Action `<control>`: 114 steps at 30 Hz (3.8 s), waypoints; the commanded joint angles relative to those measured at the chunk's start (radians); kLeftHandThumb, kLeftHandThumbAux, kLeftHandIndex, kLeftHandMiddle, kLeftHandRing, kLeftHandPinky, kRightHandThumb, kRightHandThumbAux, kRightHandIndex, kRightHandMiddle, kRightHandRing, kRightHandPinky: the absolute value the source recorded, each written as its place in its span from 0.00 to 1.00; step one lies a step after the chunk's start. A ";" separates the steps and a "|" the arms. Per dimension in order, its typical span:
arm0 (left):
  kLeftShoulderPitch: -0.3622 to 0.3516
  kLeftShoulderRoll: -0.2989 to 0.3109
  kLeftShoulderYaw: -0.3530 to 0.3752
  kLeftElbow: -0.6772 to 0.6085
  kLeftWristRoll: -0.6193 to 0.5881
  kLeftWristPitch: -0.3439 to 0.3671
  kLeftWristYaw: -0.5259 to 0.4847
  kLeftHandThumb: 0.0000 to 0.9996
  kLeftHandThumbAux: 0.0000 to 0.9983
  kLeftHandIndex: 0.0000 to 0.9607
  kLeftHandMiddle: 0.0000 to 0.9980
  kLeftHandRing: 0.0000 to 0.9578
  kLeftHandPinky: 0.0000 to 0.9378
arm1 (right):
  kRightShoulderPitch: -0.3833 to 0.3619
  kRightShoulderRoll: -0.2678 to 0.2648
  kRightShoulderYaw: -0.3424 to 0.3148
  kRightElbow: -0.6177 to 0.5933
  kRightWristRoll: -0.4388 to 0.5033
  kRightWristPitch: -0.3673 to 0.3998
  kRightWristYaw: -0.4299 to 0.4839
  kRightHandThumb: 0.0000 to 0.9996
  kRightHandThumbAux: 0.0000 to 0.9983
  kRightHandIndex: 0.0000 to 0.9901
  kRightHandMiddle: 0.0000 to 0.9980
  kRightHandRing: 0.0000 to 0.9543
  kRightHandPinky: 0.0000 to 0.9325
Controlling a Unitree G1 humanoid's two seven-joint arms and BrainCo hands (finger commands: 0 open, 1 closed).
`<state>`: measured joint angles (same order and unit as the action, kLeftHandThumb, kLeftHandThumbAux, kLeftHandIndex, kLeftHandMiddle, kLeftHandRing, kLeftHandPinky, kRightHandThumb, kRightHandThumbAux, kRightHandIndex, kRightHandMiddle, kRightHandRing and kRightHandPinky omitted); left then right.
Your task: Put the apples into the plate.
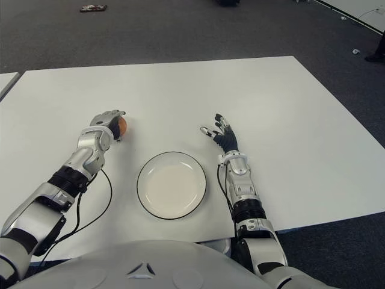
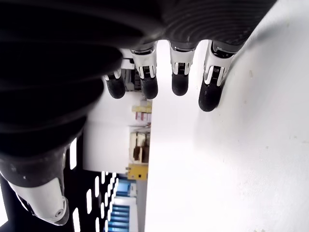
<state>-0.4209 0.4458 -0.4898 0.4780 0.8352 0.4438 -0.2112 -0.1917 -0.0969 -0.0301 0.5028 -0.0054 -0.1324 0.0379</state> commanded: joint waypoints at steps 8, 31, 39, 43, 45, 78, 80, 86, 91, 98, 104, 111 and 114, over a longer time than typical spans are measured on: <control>0.066 -0.024 -0.026 0.069 -0.017 0.004 -0.024 0.10 0.24 0.00 0.00 0.00 0.20 | 0.016 -0.007 -0.005 -0.001 -0.001 0.024 0.008 0.14 0.69 0.00 0.00 0.00 0.03; 0.047 -0.097 0.004 0.408 -0.021 -0.371 0.654 0.83 0.66 0.43 0.54 0.73 0.82 | 0.024 -0.002 -0.001 -0.015 -0.003 0.025 0.006 0.14 0.67 0.00 0.00 0.00 0.05; 0.016 -0.112 0.004 0.516 -0.035 -0.474 0.743 0.85 0.67 0.42 0.54 0.81 0.89 | 0.026 -0.001 0.001 -0.017 -0.004 0.023 0.006 0.13 0.67 0.00 0.00 0.00 0.05; 0.007 -0.119 0.007 0.551 -0.047 -0.504 0.765 0.85 0.67 0.42 0.53 0.83 0.89 | 0.027 0.000 0.003 -0.019 -0.005 0.023 0.005 0.13 0.67 0.00 0.00 0.00 0.05; 0.002 -0.122 0.007 0.568 -0.050 -0.517 0.775 0.85 0.67 0.42 0.54 0.83 0.88 | 0.027 0.000 0.003 -0.019 -0.005 0.024 0.004 0.13 0.68 0.00 0.00 0.00 0.04; -0.056 -0.082 0.077 0.550 -0.148 -0.605 0.834 0.85 0.67 0.43 0.55 0.84 0.87 | 0.010 0.005 -0.001 0.012 -0.001 0.017 0.003 0.14 0.70 0.00 0.00 0.00 0.05; -0.056 -0.069 0.096 0.501 -0.162 -0.614 0.843 0.85 0.67 0.43 0.55 0.85 0.88 | 0.005 0.006 -0.001 0.021 -0.002 0.014 0.002 0.14 0.70 0.00 0.00 0.00 0.05; -0.035 -0.031 0.152 0.313 -0.178 -0.610 0.846 0.85 0.67 0.42 0.55 0.86 0.89 | -0.004 0.008 0.001 0.037 -0.003 0.006 -0.002 0.14 0.71 0.00 0.00 0.00 0.06; 0.018 -0.009 0.210 0.032 -0.188 -0.565 0.777 0.85 0.67 0.42 0.55 0.87 0.89 | -0.007 0.010 0.005 0.044 -0.006 -0.001 -0.005 0.14 0.70 0.00 0.00 0.00 0.06; 0.064 -0.002 0.245 -0.108 -0.183 -0.525 0.713 0.85 0.67 0.42 0.55 0.89 0.91 | -0.012 0.013 0.010 0.048 -0.012 -0.002 -0.011 0.13 0.69 0.00 0.00 0.00 0.05; 0.072 0.003 0.251 -0.119 -0.177 -0.535 0.680 0.85 0.67 0.42 0.55 0.89 0.91 | -0.013 0.016 0.013 0.048 -0.014 -0.004 -0.014 0.13 0.68 0.00 0.00 0.00 0.05; 0.082 -0.001 0.249 -0.116 -0.169 -0.540 0.666 0.85 0.67 0.42 0.55 0.90 0.91 | -0.009 0.018 0.013 0.041 -0.012 -0.001 -0.013 0.13 0.68 0.00 0.00 0.00 0.04; 0.086 -0.007 0.238 -0.093 -0.161 -0.542 0.670 0.85 0.67 0.42 0.55 0.90 0.91 | -0.007 0.018 0.013 0.038 -0.011 -0.001 -0.014 0.13 0.68 0.00 0.00 0.00 0.05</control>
<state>-0.3492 0.4410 -0.2454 0.3600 0.6607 -0.0972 0.4759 -0.2043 -0.0885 -0.0229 0.5338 -0.0121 -0.1475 0.0211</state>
